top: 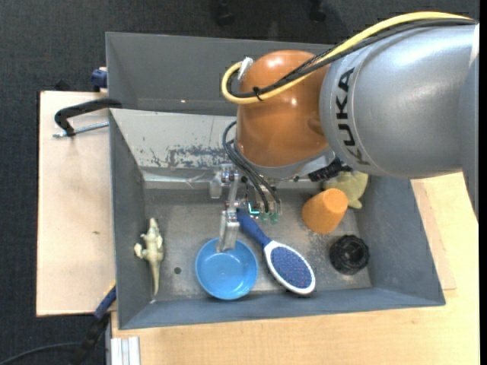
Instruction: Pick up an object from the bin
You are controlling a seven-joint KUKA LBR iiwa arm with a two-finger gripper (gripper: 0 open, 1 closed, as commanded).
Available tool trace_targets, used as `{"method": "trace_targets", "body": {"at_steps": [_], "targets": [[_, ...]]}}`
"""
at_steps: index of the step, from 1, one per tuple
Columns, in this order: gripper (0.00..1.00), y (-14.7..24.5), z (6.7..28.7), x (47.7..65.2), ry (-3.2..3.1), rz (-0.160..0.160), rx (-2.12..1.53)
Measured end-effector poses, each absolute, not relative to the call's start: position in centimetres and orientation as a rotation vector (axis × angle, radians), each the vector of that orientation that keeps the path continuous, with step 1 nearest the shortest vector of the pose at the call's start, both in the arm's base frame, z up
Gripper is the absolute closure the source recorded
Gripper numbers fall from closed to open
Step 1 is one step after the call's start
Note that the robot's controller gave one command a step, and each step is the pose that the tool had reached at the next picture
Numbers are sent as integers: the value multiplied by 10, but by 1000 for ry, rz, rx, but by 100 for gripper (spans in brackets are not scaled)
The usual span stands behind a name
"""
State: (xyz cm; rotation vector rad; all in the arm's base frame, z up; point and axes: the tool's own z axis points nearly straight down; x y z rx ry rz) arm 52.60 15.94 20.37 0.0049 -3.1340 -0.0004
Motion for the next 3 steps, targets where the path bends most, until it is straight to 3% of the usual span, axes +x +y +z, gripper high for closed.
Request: {"method": "trace_targets", "body": {"at_steps": [1,2,3], "targets": [[0,124,74,511,-3131,2,96],[100,126,79,514,-3142,-3,96],[100,103,300,521,-3037,1,856]]}}
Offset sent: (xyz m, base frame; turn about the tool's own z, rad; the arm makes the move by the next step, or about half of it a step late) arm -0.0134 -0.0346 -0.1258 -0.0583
